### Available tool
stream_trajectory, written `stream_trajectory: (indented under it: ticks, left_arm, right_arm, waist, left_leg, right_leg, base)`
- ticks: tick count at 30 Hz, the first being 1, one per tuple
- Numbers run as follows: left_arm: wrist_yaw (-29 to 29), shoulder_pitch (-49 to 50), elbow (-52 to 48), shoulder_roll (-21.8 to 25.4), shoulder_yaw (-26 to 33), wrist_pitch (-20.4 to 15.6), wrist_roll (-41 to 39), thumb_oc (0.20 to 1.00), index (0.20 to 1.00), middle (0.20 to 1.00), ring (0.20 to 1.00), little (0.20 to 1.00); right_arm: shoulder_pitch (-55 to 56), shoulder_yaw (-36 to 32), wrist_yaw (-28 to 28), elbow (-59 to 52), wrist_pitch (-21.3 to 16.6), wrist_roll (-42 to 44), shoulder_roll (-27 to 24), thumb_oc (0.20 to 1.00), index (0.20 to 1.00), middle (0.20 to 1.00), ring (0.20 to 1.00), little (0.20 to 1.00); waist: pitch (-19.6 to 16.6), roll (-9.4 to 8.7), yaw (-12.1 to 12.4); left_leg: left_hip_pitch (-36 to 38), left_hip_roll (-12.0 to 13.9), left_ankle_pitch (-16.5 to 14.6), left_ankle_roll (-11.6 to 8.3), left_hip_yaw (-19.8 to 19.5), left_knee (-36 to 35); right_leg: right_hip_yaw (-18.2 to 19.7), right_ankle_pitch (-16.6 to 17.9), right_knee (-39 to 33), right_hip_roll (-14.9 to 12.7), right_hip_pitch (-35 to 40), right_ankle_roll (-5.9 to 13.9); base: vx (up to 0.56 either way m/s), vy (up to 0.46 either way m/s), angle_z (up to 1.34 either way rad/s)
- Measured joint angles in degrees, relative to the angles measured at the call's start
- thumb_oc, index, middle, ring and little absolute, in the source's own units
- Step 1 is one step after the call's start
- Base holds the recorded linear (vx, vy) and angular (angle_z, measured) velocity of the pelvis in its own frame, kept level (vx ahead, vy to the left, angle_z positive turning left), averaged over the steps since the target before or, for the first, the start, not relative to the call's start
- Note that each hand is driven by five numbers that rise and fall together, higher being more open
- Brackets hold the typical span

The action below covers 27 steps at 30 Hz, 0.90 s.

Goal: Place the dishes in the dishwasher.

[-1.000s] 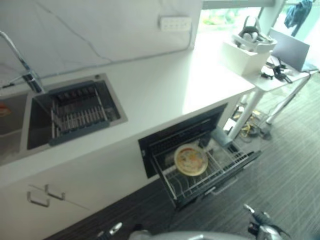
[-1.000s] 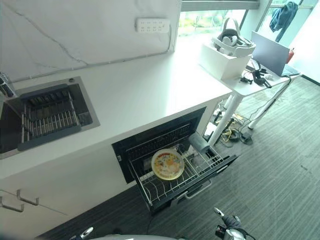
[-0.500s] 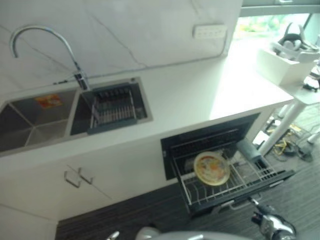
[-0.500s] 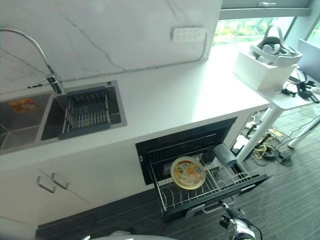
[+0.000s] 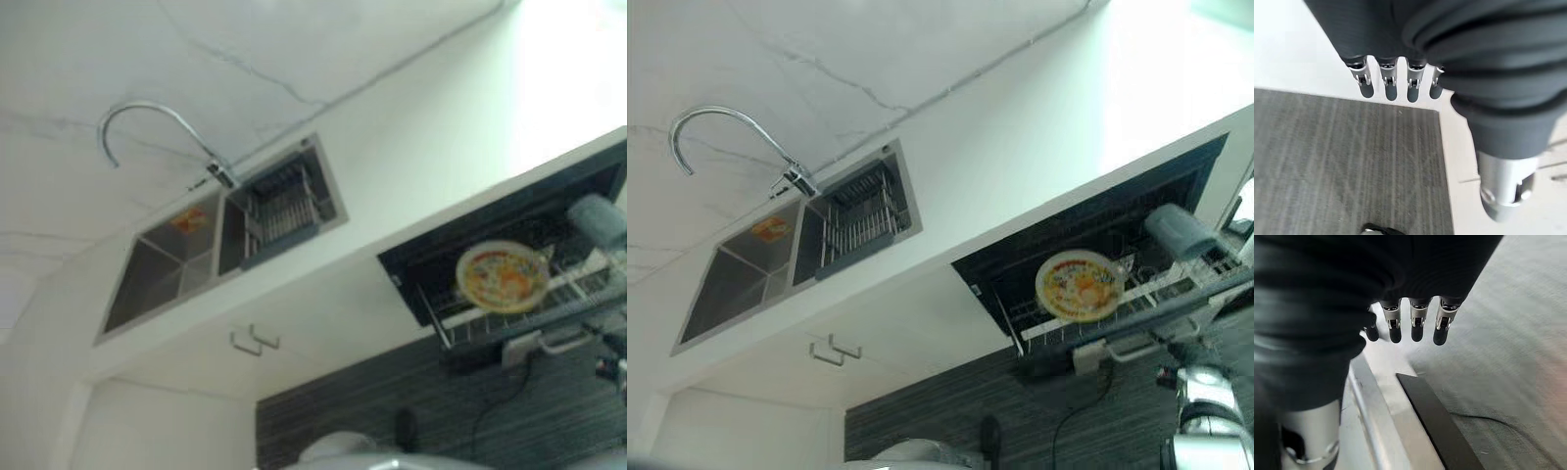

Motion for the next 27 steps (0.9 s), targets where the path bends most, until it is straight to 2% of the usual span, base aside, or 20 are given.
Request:
stream_trajectory:
  ticks: [2, 4, 8, 10, 13, 16, 17, 19, 22, 24, 26, 27]
  left_arm:
    - [-0.80, -0.04, -0.20, -0.16, -0.05, -0.61, 0.09, 1.000, 1.000, 1.000, 1.000, 1.000]
    - [-2.02, -0.19, -0.35, -0.20, -1.10, -1.25, 0.12, 1.000, 1.000, 1.000, 1.000, 1.000]
    - [-3.13, -0.43, 1.61, -0.05, -2.83, -2.79, 0.12, 1.000, 1.000, 1.000, 1.000, 1.000]
    - [-3.24, -0.54, 4.19, 0.01, -2.76, -3.47, 0.11, 1.000, 1.000, 1.000, 1.000, 1.000]
    - [-3.28, -0.62, 4.51, 0.04, -2.44, -3.38, 0.07, 1.000, 1.000, 1.000, 1.000, 1.000]
    - [-3.24, -0.71, 5.08, 0.07, -2.19, -3.38, 0.17, 1.000, 1.000, 1.000, 1.000, 1.000]
    - [-3.22, -0.72, 6.01, 0.06, -2.10, -3.38, 0.29, 1.000, 1.000, 1.000, 1.000, 1.000]
    - [-3.27, -0.78, 7.48, 0.18, -2.05, -3.30, 2.26, 1.000, 1.000, 1.000, 1.000, 1.000]
    - [-3.64, -0.75, 3.99, 0.59, 0.16, -2.21, 2.97, 1.000, 1.000, 1.000, 1.000, 1.000]
    - [-4.54, -1.03, 2.00, 1.69, 0.16, -2.26, 3.83, 1.000, 1.000, 1.000, 1.000, 1.000]
    - [-4.60, -1.04, 2.08, 2.19, 0.12, -2.11, 4.65, 1.000, 1.000, 1.000, 1.000, 1.000]
    - [-4.61, -1.21, 2.07, 2.26, 0.06, -2.00, 4.64, 1.000, 1.000, 1.000, 1.000, 1.000]
  right_arm:
    - [-2.43, 0.11, -0.04, -0.32, 0.11, -1.23, -0.35, 1.000, 1.000, 1.000, 1.000, 1.000]
    - [-6.21, 1.92, 0.91, 0.14, 1.50, -2.32, -3.07, 1.000, 1.000, 1.000, 1.000, 1.000]
    - [-16.88, 5.86, 1.53, 5.39, 6.97, -6.69, -6.30, 1.000, 1.000, 1.000, 1.000, 1.000]
    - [-24.29, 11.61, 1.71, 8.91, 10.47, -8.86, -7.88, 1.000, 1.000, 1.000, 1.000, 1.000]
    - [-30.79, 14.86, 2.15, 10.08, 12.14, -8.95, -9.90, 1.000, 1.000, 1.000, 1.000, 1.000]
    - [-37.04, 15.44, 2.55, 15.07, 12.55, -8.72, -12.03, 1.000, 1.000, 1.000, 1.000, 1.000]
    - [-37.18, 18.16, 2.12, 16.04, 12.64, -8.88, -13.73, 1.000, 1.000, 1.000, 1.000, 1.000]
    - [-39.74, 20.72, 2.18, 16.72, 12.83, -8.97, -15.47, 1.000, 1.000, 1.000, 1.000, 1.000]
    - [-40.20, 19.52, 2.11, 17.02, 12.93, -6.52, -16.32, 1.000, 1.000, 1.000, 1.000, 1.000]
    - [-40.00, 19.41, 2.11, 16.69, 10.36, -6.71, -15.64, 1.000, 1.000, 1.000, 1.000, 1.000]
    - [-39.49, 18.79, 2.20, 16.59, 9.52, -7.00, -14.15, 1.000, 1.000, 1.000, 1.000, 1.000]
    - [-35.88, 16.80, 2.36, 14.11, 7.65, -6.21, -13.27, 1.000, 1.000, 1.000, 1.000, 1.000]
  waist:
    - [0.15, 0.13, 0.79]
    - [0.62, -0.24, 1.50]
    - [4.75, -2.55, 2.69]
    - [5.38, -2.27, 3.07]
    - [5.95, -1.54, 3.84]
    - [6.01, -1.55, 5.01]
    - [6.31, -1.97, 5.74]
    - [6.69, -3.13, 5.68]
    - [6.64, -3.15, 5.47]
    - [6.60, -3.34, 5.39]
    - [6.48, -4.00, 5.38]
    - [6.40, -4.46, 5.41]
  left_leg:
    - [-0.53, -0.52, 0.90, -0.08, -0.65, 0.34]
    - [-1.43, -1.12, 1.16, 0.06, -1.43, 0.35]
    - [-2.31, -2.32, 1.37, 0.25, -2.11, 0.36]
    - [-3.40, -2.52, 1.64, 0.54, -3.06, 0.36]
    - [-4.01, -2.81, 1.74, 0.63, -3.47, 0.36]
    - [-4.56, -3.05, 1.89, 0.76, -4.79, 0.38]
    - [-4.23, -2.98, 1.89, 0.76, -5.35, 0.38]
    - [-4.09, -2.48, 1.94, 0.71, -6.21, 0.38]
    - [-2.78, -2.14, 1.94, 0.72, -6.19, 0.37]
    - [-1.64, -1.67, 1.94, 0.72, -5.93, 0.38]
    - [-1.30, -1.51, 1.96, 0.75, -5.21, 0.39]
    - [-1.30, -1.14, 2.16, 0.82, -4.77, 0.38]
  right_leg:
    - [-1.47, 0.34, 0.02, -0.12, 0.42, 0.49]
    - [-2.71, 0.33, 0.03, -0.57, 0.29, 0.51]
    - [-3.96, 0.36, 0.03, -1.71, 0.41, 0.48]
    - [-4.87, 0.37, 0.04, -1.72, 0.16, 0.50]
    - [-5.59, 0.37, 0.04, -1.74, 0.15, 0.49]
    - [-7.13, 0.37, 0.05, -1.66, 0.64, 0.49]
    - [-7.84, 0.37, 0.04, -1.46, 1.40, 0.49]
    - [-7.58, 0.39, 0.06, -0.58, 2.23, 0.47]
    - [-7.84, 0.39, 1.77, -0.57, 2.62, 0.47]
    - [-7.69, 0.39, 3.32, -0.57, 2.60, 0.47]
    - [-7.40, 0.39, 3.37, -0.56, 2.46, 0.46]
    - [-7.62, 0.38, 3.46, -0.36, 2.13, 0.45]
  base:
    - [0.00, 0.116, 0.24]
    - [0.00, 0.092, 0.25]
    - [0.02, 0.063, 0.19]
    - [0.01, 0.039, 0.22]
    - [0.04, 0.039, 0.13]
    - [0.08, -0.071, 0.22]
    - [0.11, -0.074, 0.30]
    - [0.07, -0.036, 0.21]
    - [0.07, -0.011, 0.00]
    - [0.02, 0.026, -0.11]
    - [-0.06, 0.019, -0.17]
    - [0.00, -0.059, -0.14]
